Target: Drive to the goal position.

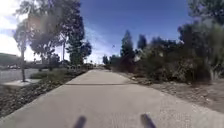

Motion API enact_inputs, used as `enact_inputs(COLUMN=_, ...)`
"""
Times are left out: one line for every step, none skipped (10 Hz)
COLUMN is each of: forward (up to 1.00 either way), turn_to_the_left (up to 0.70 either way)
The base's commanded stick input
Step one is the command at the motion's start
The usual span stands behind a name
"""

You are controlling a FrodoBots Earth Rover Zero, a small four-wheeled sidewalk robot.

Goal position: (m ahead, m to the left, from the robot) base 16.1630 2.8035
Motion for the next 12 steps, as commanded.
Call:
enact_inputs(forward=1.00, turn_to_the_left=0.00)
enact_inputs(forward=1.00, turn_to_the_left=0.00)
enact_inputs(forward=1.00, turn_to_the_left=0.00)
enact_inputs(forward=1.00, turn_to_the_left=0.00)
enact_inputs(forward=1.00, turn_to_the_left=0.00)
enact_inputs(forward=1.00, turn_to_the_left=0.00)
enact_inputs(forward=1.00, turn_to_the_left=0.00)
enact_inputs(forward=1.00, turn_to_the_left=0.00)
enact_inputs(forward=1.00, turn_to_the_left=0.00)
enact_inputs(forward=1.00, turn_to_the_left=0.00)
enact_inputs(forward=1.00, turn_to_the_left=0.00)
enact_inputs(forward=1.00, turn_to_the_left=0.00)
